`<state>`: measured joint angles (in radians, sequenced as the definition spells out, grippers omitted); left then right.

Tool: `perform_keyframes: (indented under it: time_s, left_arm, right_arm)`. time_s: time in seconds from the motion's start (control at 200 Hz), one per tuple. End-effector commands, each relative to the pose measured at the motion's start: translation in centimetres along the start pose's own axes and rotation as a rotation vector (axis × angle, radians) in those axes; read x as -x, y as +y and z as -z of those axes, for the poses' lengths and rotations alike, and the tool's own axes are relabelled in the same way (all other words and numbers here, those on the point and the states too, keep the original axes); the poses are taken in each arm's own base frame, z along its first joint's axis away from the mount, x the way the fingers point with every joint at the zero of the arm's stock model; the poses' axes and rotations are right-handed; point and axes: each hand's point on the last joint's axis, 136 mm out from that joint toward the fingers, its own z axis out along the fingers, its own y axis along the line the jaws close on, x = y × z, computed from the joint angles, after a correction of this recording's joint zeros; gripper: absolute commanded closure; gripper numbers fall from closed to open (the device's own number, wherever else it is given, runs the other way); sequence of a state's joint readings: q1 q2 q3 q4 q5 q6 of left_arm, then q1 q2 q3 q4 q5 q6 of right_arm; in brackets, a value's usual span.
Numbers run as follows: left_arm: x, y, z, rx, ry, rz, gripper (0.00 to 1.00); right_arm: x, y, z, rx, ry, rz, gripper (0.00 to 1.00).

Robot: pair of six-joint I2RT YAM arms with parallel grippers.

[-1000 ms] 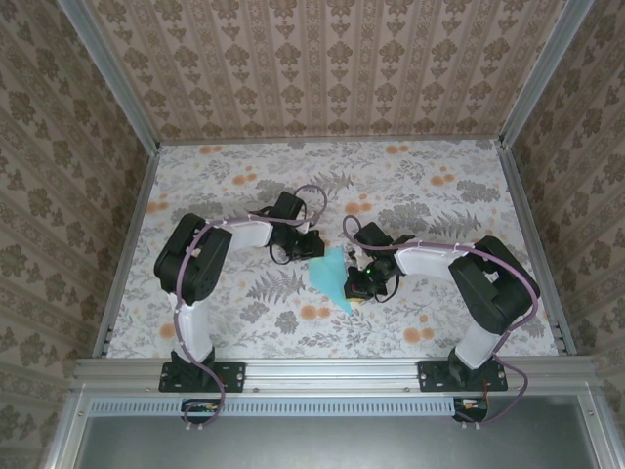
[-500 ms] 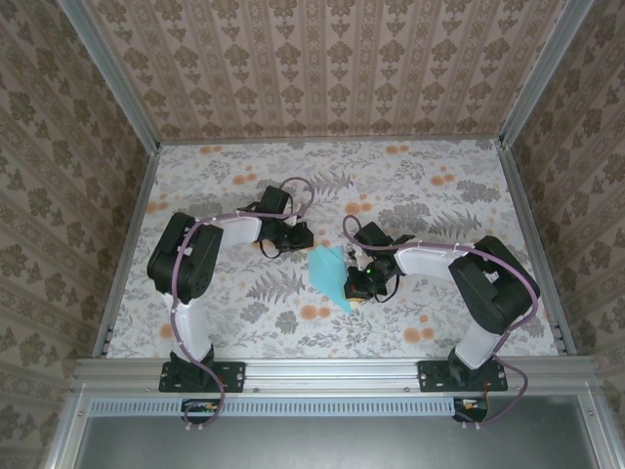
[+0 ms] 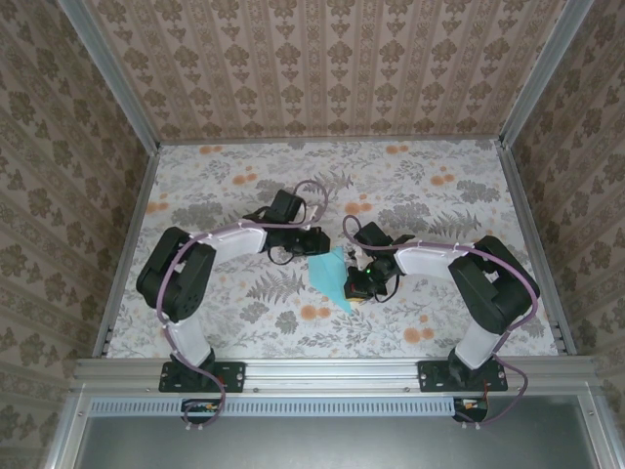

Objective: Fold a paper plane with a square sheet of paper (fold left side to right side)
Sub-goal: Fourth fold the wing at the center of the table.

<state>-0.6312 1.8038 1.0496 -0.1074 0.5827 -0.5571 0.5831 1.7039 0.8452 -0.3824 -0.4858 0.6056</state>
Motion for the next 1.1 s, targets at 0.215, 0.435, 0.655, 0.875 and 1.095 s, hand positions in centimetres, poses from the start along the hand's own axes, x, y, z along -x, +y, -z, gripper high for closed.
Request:
perform_keyframes:
  time_s: [0.215, 0.435, 0.655, 0.875, 1.095]
  left_arm:
    - [-1.4, 2.6, -3.0, 0.06, 0.082, 0.041, 0.86]
    - [-2.8, 4.4, -3.2, 0.122, 0.116, 0.066, 0.86]
    - [-3.8, 5.0, -3.4, 0.128, 0.131, 0.081, 0.86]
    - [-3.7, 4.9, -3.3, 0.129, 0.128, 0.079, 0.86]
    - [-3.7, 4.7, -3.5, 0.125, 0.129, 0.074, 0.87]
  right_arm:
    - [-2.2, -5.3, -0.8, -0.214, 0.057, -0.082, 1.0]
    - [-1.6, -4.1, 0.3, -0.184, 0.022, -0.07, 1.0]
    - [0.4, 0.0, 3.2, -0.065, -0.084, -0.038, 1.0]
    - [2.9, 4.2, 4.2, 0.074, -0.172, -0.025, 1.0]
    - [5.2, 5.3, 2.1, 0.116, -0.191, -0.053, 1.0]
